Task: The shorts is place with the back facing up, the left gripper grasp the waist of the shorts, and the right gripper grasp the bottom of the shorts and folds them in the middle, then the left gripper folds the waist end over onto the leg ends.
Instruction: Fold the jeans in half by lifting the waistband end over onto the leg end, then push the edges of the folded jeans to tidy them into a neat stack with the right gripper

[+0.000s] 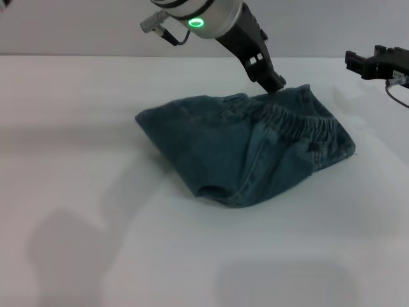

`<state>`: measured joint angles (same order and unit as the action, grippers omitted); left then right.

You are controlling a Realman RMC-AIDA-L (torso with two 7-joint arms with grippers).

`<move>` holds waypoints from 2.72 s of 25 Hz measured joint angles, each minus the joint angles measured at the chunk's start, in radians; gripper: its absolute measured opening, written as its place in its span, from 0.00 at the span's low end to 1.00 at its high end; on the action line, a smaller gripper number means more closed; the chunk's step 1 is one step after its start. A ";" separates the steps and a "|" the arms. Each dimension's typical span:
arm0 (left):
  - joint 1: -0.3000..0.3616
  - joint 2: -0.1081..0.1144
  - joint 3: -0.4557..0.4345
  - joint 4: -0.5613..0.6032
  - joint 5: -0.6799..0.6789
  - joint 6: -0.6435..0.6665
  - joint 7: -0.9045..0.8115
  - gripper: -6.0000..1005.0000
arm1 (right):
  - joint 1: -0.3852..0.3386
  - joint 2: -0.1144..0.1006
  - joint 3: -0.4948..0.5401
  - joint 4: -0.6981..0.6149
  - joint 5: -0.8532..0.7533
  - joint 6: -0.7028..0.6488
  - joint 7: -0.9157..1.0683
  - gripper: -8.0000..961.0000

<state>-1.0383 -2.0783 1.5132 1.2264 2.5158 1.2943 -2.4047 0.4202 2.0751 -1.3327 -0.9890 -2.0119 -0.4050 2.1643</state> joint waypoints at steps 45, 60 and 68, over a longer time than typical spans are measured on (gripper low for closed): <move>0.738 0.017 0.067 0.223 -0.425 -1.047 -0.006 0.84 | 0.246 -0.004 0.262 -0.072 -0.263 -0.754 0.086 0.62; 0.753 0.017 0.073 0.212 -0.449 -1.042 -0.007 0.84 | 0.259 -0.001 0.201 0.064 -0.212 -0.663 0.078 0.62; 0.758 0.017 0.074 0.210 -0.450 -1.042 -0.007 0.84 | 0.259 -0.001 0.151 0.081 -0.174 -0.651 0.076 0.62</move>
<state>-0.2800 -2.0615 1.5875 1.4360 2.0661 0.2522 -2.4115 0.6796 2.0739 -1.1819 -0.9079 -2.1855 -1.0555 2.2401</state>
